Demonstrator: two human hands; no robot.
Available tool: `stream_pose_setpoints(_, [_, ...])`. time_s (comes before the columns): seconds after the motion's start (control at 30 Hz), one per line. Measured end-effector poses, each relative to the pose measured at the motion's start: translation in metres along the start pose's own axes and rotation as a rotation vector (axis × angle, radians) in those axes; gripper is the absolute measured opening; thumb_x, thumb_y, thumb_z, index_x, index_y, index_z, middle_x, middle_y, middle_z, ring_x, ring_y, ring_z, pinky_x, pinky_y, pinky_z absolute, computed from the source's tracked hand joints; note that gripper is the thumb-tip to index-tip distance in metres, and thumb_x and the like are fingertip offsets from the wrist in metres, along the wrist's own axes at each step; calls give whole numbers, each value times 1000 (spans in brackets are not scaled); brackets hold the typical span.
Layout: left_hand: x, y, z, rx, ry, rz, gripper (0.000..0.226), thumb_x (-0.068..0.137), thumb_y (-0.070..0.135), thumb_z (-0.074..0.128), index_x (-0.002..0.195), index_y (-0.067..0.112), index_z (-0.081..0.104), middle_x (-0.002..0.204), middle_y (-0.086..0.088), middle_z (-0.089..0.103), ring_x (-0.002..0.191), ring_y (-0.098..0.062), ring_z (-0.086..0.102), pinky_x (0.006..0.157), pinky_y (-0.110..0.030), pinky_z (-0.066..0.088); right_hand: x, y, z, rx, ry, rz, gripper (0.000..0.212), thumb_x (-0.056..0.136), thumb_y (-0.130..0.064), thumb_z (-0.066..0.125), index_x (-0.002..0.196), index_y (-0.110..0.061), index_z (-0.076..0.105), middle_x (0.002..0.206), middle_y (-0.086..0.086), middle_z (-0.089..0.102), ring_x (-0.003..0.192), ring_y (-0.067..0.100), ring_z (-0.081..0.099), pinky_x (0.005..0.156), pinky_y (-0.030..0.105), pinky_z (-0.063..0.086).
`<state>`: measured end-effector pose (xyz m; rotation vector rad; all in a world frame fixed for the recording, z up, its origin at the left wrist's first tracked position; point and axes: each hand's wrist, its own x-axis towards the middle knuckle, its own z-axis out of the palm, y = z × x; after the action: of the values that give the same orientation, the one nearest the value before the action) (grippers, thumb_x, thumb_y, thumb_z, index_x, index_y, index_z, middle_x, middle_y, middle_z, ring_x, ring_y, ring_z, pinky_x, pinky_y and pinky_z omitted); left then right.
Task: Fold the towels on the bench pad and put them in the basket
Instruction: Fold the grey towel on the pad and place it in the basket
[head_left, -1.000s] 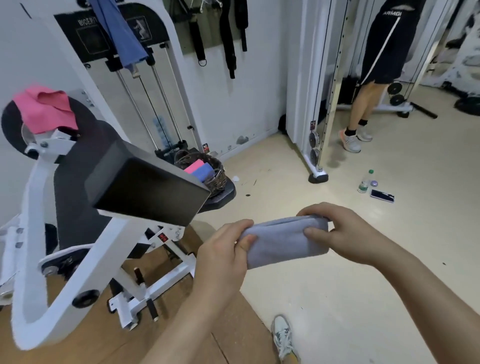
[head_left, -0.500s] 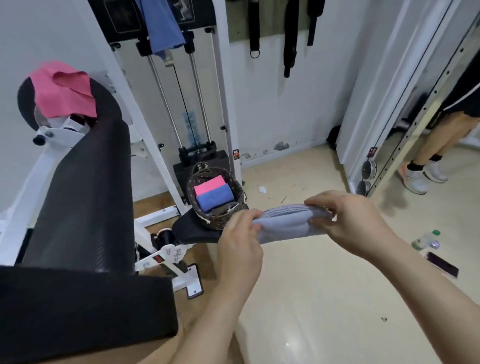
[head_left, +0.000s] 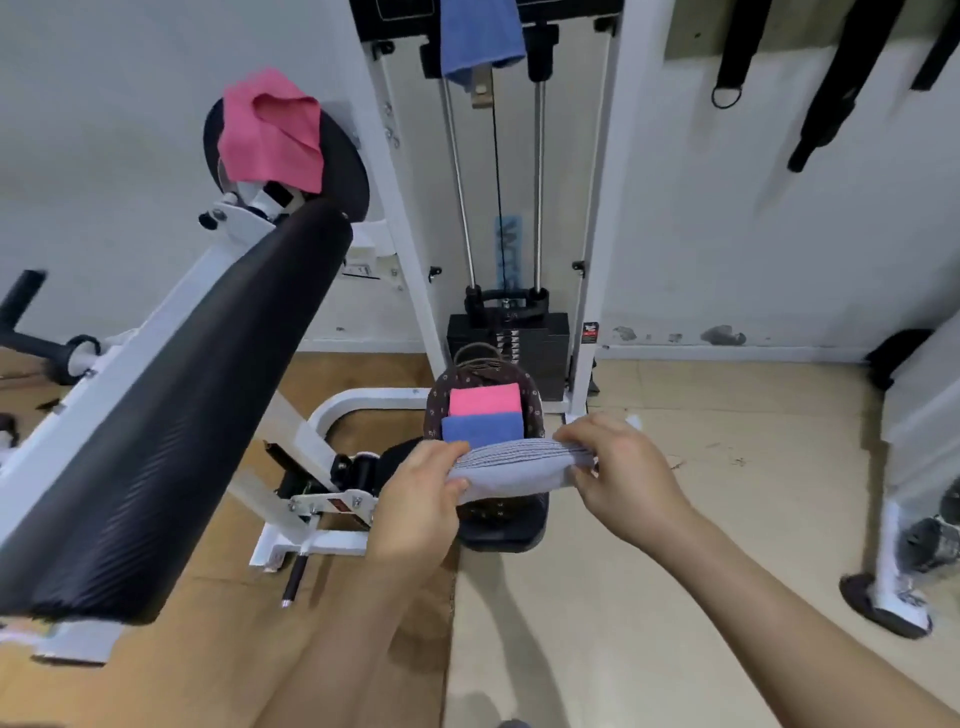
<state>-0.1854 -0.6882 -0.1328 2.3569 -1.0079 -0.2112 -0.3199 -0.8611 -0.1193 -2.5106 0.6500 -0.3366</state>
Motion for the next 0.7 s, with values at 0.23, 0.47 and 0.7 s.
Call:
stream_pose_setpoints(0.23, [64,-4,15,196,-397,-33,70,75,53,64,136,32,38,121,8,49,117,-17,45,93,-41,44,103,-2,13,-169,-322,-352,36,73,-13,59,107,-24,66,104,-5,60,103,22,52,86,37,44])
stream_pose_setpoints(0.47, [144,-37,30,-459,-79,-261,18,79,27,76,85,38,63,78,13,69,75,-4,64,64,-21,50,190,5,54,298,-402,-170,62,72,-18,74,128,-33,52,120,-10,50,113,7,50,94,23,43])
stream_pose_setpoints(0.7, [177,-80,71,-1230,197,-833,22,87,4,68,108,9,62,104,-8,72,95,-24,70,72,-34,59,201,50,117,833,-753,540,83,71,-31,83,140,-35,36,130,-3,57,111,14,63,95,34,52])
